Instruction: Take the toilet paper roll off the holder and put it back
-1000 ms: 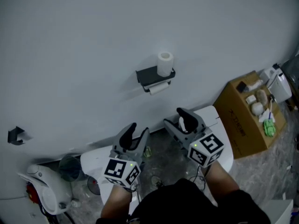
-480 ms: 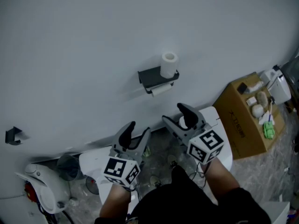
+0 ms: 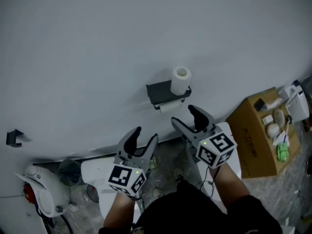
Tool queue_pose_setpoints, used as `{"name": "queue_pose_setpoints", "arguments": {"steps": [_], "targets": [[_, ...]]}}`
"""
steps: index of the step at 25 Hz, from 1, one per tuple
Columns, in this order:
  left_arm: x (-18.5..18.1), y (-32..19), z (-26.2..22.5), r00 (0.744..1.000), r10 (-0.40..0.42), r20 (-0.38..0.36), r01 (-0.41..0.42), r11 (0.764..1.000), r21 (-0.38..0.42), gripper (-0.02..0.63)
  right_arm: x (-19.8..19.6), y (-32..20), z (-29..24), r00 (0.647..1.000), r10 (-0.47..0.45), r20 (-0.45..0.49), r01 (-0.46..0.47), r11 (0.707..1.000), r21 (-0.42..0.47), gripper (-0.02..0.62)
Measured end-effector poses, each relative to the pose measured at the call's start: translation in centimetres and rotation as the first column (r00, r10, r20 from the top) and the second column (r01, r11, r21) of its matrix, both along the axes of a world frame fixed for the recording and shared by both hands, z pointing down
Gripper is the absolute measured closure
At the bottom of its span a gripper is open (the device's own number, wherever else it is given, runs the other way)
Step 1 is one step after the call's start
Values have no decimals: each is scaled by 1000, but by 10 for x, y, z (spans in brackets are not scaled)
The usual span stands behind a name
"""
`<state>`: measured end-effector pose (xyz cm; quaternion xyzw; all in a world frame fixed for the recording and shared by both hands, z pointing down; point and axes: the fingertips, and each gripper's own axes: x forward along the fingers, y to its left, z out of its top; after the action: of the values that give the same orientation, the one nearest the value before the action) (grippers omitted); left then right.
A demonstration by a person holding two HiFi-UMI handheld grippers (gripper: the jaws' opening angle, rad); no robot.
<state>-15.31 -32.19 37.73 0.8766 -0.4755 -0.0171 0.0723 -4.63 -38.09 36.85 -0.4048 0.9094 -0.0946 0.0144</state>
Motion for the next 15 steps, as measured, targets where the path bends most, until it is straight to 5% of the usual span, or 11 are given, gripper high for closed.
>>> {"name": "queue_pose_setpoints", "arguments": {"steps": [15], "targets": [[23,-60,-2,996,-83,35,84,996,-6,379,31,-99,-8,1000,-14,6,14,1000,28,241]]}}
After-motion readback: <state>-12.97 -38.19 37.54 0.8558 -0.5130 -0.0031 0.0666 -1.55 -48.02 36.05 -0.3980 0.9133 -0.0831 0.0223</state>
